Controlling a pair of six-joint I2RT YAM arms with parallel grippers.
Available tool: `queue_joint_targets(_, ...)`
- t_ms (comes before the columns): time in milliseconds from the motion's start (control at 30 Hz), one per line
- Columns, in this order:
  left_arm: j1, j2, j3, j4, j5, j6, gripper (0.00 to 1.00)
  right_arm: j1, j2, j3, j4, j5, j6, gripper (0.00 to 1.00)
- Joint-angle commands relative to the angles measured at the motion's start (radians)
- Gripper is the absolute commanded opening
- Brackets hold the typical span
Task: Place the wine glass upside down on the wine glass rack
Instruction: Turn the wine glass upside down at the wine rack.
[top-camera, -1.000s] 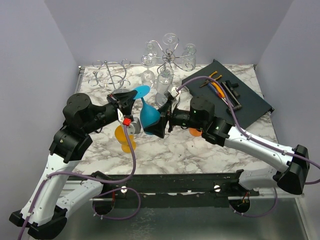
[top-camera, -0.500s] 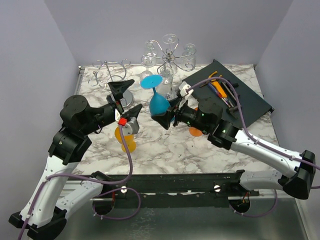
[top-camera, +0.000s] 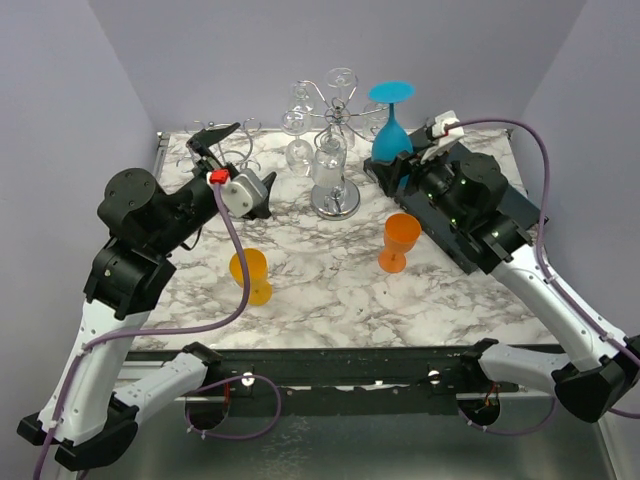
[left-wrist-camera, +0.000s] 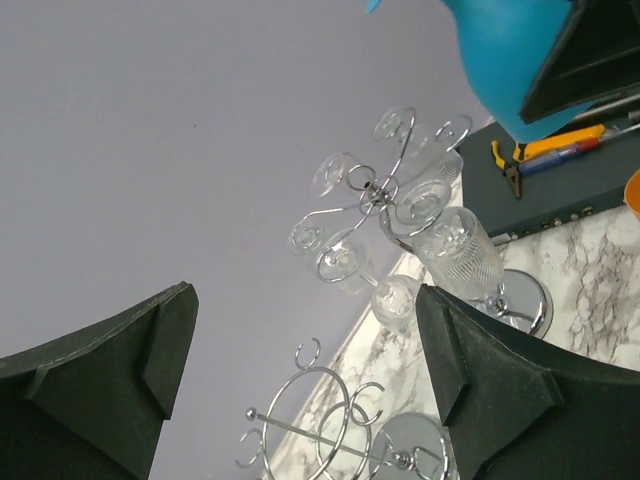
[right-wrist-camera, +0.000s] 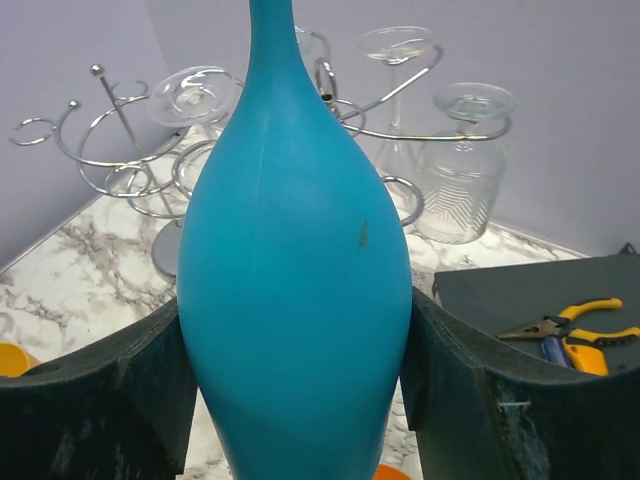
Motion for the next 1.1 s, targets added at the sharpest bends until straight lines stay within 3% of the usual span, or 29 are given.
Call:
queue_joint_targets(0, -0.003, 0.037, 0.071, -0.002, -0.131, -0.156, 0.99, -0.076, -0.041, -0.017, -0.053, -0.014, -0.021, 0.55)
queue_joint_targets(200, -0.003, 0.1, 0.141, -0.075, -0.179, -0.28, 0.99, -0.223, -0.027, -0.115, 0.011, -0.058, -0.02, 0.54)
queue_joint_targets(500, -0.003, 0.089, 0.086, -0.138, -0.235, -0.3, 0.99, -0.236, 0.075, -0.186, 0.167, -0.11, -0.061, 0.53)
queue_joint_targets(1067, -0.003, 0.076, 0.027, -0.263, -0.273, -0.282, 0.99, -0.239, 0.271, -0.162, 0.321, -0.266, -0.107, 0.54)
